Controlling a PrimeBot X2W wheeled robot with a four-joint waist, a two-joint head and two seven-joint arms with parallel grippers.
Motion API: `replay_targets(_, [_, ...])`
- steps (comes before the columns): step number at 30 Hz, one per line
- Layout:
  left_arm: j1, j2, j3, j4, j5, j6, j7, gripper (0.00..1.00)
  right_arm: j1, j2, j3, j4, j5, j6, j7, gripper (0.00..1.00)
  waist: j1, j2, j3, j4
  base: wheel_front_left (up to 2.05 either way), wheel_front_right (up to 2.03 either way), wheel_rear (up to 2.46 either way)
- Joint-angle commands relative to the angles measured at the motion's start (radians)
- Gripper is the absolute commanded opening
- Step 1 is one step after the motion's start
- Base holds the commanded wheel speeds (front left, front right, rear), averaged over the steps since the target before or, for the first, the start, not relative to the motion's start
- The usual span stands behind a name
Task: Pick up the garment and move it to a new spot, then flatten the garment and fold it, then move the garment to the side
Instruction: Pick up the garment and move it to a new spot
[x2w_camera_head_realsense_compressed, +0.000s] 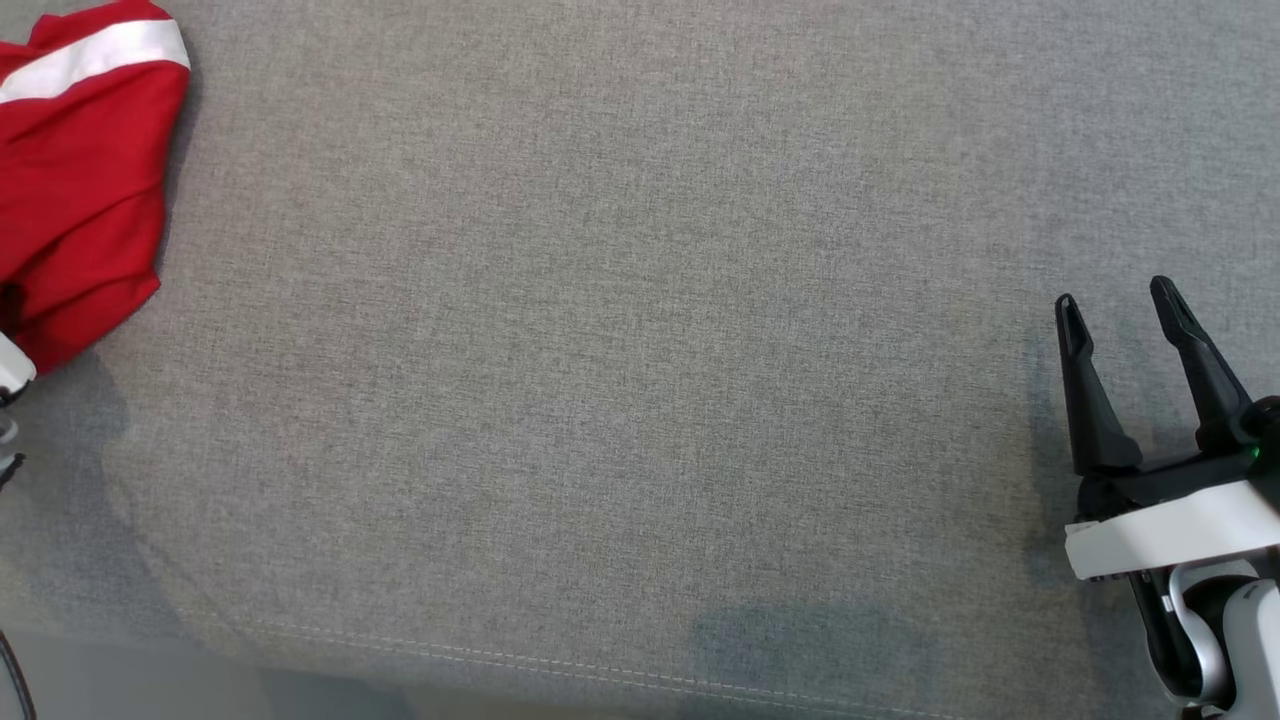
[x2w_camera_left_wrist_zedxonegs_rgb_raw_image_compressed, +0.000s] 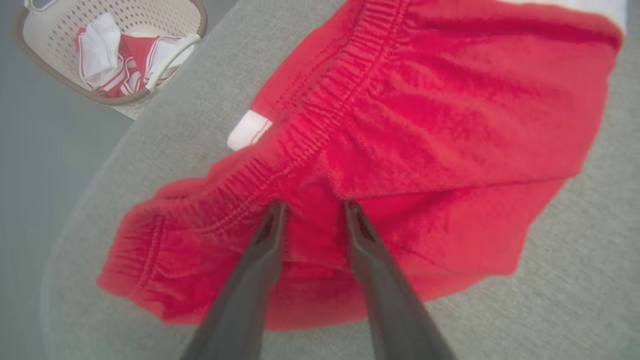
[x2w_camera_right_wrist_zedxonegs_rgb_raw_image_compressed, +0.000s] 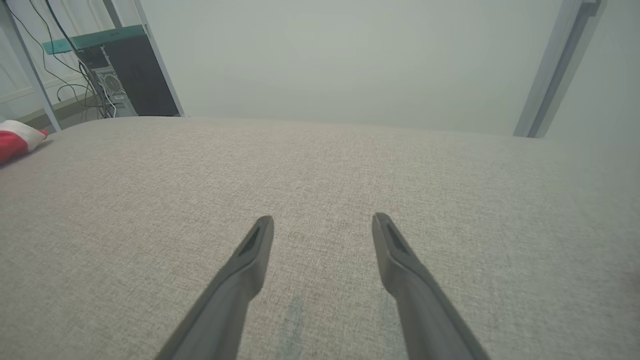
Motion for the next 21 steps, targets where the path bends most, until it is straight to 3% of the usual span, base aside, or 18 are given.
replay_targets(1, [-0.038,0.077,0.024,-0.006,0.005,-0.004,-0.014,0.00,-0.012,-0.009,0.022,-0.029,0.008,0.003,0.001,1.00,0.0000,0.0000,-0.003,-0.001,0.00,0.00,0.00])
replay_targets(16, [-0.214,0.100,-0.039,-0.019,0.115,-0.017,-0.240,0.00,0.019,0.016,-0.022,-0.029,0.007,0.003,0.001,1.00,0.0000,0.0000,-0.085,0.025,0.00,0.00,0.00])
replay_targets(17, [-0.217,0.097,-0.040,-0.026,0.117,-0.020,-0.259,0.43,0.023,0.018,-0.023,-0.025,0.006,0.003,-0.001,1.00,0.0000,0.0000,-0.097,0.026,0.00,0.00,0.00])
replay_targets(18, [-0.218,0.093,-0.036,-0.036,0.116,-0.021,-0.286,1.00,0.026,0.020,-0.022,-0.022,0.006,0.003,-0.004,1.00,0.0000,0.0000,-0.109,0.027,0.00,0.00,0.00])
replay_targets(21, [-0.201,0.077,-0.030,-0.075,0.115,-0.027,-0.372,1.00,0.038,0.027,-0.012,-0.007,0.007,0.003,-0.014,1.00,0.0000,0.0000,-0.150,0.029,0.00,0.00,0.00])
